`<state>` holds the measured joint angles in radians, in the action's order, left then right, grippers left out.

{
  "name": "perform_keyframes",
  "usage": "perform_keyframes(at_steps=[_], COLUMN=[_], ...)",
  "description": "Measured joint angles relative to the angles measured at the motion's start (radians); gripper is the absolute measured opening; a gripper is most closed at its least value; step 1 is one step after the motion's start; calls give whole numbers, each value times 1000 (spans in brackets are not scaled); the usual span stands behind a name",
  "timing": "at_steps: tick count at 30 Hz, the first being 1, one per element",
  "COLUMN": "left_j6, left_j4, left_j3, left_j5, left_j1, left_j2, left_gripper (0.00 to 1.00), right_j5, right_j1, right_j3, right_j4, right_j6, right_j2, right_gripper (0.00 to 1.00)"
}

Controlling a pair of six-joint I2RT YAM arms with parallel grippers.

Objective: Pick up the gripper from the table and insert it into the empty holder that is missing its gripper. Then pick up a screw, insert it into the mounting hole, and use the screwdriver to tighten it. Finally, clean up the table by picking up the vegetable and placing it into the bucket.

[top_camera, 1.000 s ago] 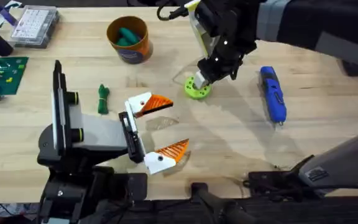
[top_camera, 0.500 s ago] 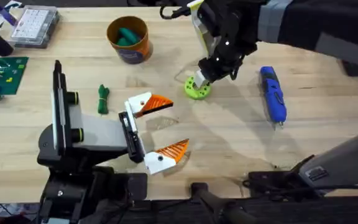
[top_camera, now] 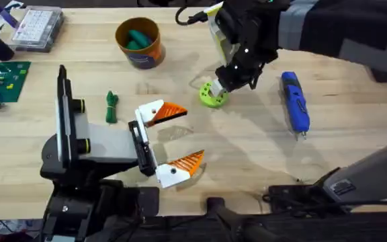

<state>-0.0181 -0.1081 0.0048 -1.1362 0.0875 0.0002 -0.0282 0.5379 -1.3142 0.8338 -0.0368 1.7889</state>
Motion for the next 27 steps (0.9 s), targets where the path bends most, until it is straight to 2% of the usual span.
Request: perform_keyframes(at_steps=[13,27], left_j6=[0,0], left_j4=[0,0], left_j3=[0,0], left_j5=[0,0], left_j1=[0,0], left_j2=[0,0], left_gripper=[986,986], right_j5=[4,3], right_j1=[-2,-3], right_j3=[1,1], right_j4=[-19,-24], right_j6=[0,0], right_j2=[52,52], right_gripper=[470,470])
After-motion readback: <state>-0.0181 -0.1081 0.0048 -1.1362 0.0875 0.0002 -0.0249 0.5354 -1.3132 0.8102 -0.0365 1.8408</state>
